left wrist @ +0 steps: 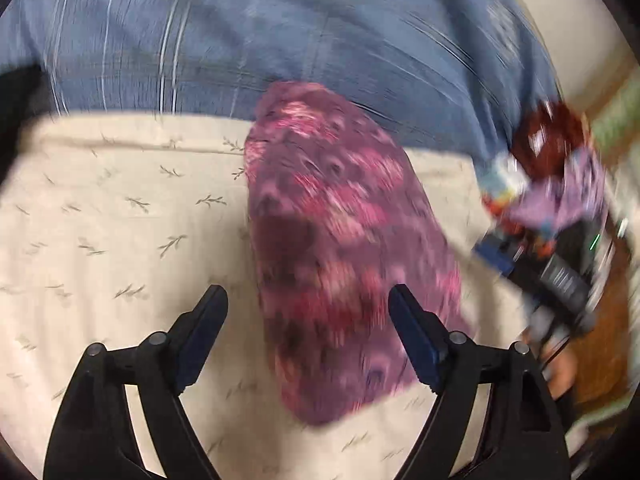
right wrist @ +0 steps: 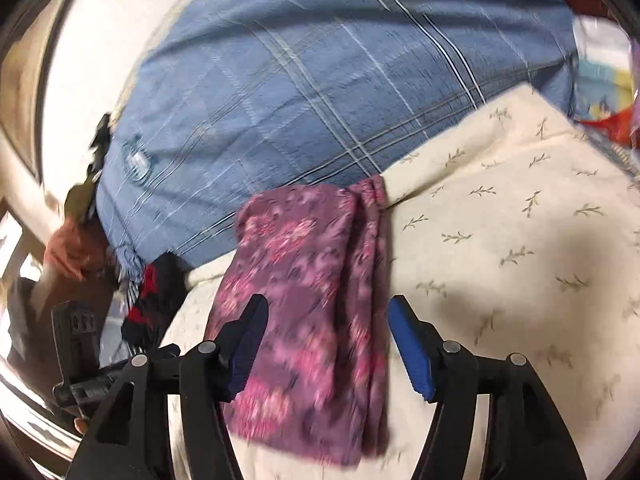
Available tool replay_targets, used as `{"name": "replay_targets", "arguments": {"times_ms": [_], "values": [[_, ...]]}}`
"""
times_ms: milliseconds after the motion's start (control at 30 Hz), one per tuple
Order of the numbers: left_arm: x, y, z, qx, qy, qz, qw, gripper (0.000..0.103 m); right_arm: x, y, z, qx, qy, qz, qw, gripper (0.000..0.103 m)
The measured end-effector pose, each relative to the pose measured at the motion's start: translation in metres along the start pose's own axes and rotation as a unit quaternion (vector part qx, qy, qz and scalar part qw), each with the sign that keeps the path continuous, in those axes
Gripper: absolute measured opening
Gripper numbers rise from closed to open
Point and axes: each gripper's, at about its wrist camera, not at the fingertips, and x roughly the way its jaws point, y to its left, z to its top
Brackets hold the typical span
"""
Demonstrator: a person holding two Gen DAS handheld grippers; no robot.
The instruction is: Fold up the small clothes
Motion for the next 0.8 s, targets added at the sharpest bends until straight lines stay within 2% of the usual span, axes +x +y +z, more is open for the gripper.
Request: {"name": "replay_targets", "arguments": {"times_ms": [100, 200, 267, 300, 333, 400, 433, 500, 533, 600, 800], "values": [[0.028, 0.019, 0.009, -0.077, 0.041, -0.043, 0.9952, 0.083, 0.031, -0.017, 0.006, 0.042, 0.017, -0.006, 0.999, 0.065], [0.047, 0.022, 0.013, -0.086, 0.058, -0.064, 0.9926, 0.083, 0.055, -0.034, 0.004, 0.068, 0.031, 0.017, 0.997, 0.066], [0.063, 0.020, 0.016, -0.086, 0.072, -0.078, 0.9907, 0.083, 0.066, -0.028, 0.006, 0.055, 0.036, 0.071, 0.995, 0.067], [0.072, 0.020, 0.016, -0.092, 0.078, -0.090, 0.9886, 0.084, 0.070, -0.026, 0.007, 0.049, 0.045, 0.088, 0.994, 0.071], [0.071, 0.020, 0.017, -0.094, 0.068, -0.097, 0.9885, 0.089, 0.078, -0.018, 0.010, 0.034, 0.060, 0.098, 0.993, 0.072], [0.068, 0.020, 0.018, -0.106, 0.054, -0.110, 0.9867, 0.087, 0.085, -0.009, 0.010, 0.002, 0.070, 0.068, 0.995, 0.068], [0.068, 0.021, 0.018, -0.112, 0.053, -0.110, 0.9862, 0.073, 0.090, -0.004, 0.010, -0.020, 0.074, 0.043, 0.996, 0.056], [0.065, 0.024, 0.016, -0.113, 0.048, -0.086, 0.9888, 0.048, 0.094, 0.006, 0.009, -0.050, 0.066, 0.011, 0.997, 0.040], [0.062, 0.025, 0.014, -0.114, 0.045, -0.086, 0.9887, 0.037, 0.090, 0.013, 0.009, -0.062, 0.054, -0.004, 0.997, 0.032], [0.047, 0.026, 0.009, -0.117, 0.033, -0.090, 0.9885, 0.030, 0.082, 0.026, 0.005, -0.077, 0.036, -0.020, 0.996, 0.028], [-0.014, 0.022, -0.022, -0.094, 0.001, -0.071, 0.9930, 0.030, 0.052, 0.070, -0.010, -0.093, 0.025, 0.002, 0.995, 0.026]]}}
